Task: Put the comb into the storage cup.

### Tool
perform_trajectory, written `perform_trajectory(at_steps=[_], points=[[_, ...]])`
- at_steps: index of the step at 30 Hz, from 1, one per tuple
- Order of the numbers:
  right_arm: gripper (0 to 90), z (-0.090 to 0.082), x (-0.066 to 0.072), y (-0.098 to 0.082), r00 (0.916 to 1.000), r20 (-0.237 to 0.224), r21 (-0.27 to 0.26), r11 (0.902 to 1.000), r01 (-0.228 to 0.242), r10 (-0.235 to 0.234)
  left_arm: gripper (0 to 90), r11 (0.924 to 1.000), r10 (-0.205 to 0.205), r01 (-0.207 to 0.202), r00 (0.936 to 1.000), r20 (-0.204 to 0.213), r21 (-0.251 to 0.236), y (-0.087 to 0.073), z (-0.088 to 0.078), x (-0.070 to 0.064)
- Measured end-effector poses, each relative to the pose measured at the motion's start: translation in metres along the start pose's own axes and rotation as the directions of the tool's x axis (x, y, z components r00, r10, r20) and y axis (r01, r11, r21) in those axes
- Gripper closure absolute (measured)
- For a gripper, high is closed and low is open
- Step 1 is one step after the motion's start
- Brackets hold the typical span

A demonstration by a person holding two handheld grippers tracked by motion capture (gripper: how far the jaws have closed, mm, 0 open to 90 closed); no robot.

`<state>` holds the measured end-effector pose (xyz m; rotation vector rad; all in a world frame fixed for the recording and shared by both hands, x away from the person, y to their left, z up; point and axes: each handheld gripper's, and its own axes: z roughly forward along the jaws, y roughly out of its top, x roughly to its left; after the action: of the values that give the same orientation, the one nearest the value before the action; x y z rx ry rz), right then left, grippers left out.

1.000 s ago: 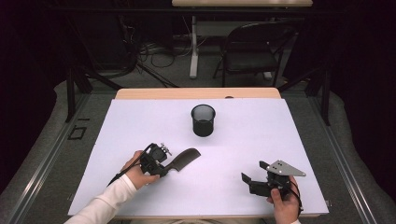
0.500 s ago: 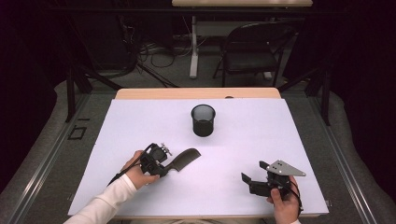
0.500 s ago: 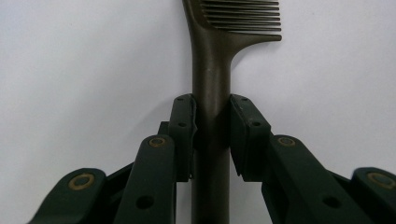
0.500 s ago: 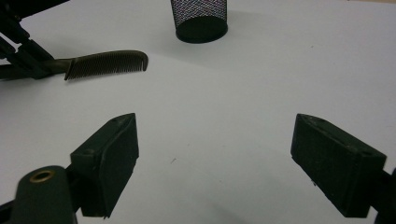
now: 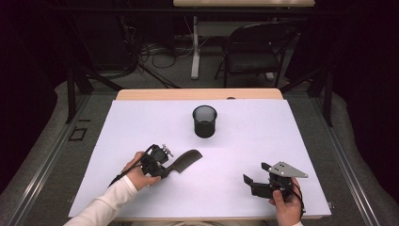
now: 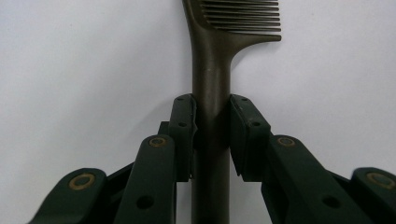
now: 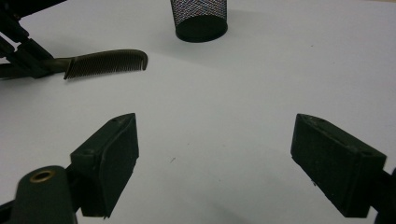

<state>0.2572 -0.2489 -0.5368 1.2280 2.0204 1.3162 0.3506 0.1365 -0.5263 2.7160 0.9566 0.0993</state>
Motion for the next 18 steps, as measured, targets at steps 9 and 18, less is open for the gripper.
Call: perform_trajectory(at_steps=[9,18], points=[[15.0,-0.0007,-0.0004,0.0002,1.0,-0.001,0.008,1.0,-0.001,0.001,72.5,0.9997,-0.005,0.005,1.0,-0.002,-0.025,-0.0013,-0.0033,0.0007],[15.0,-0.0004,-0.0003,0.0001,1.0,0.0,0.01,1.0,0.0,0.0,72.5,0.9986,-0.015,0.015,0.9999,-0.002,-0.051,-0.0031,-0.0068,0.0009]])
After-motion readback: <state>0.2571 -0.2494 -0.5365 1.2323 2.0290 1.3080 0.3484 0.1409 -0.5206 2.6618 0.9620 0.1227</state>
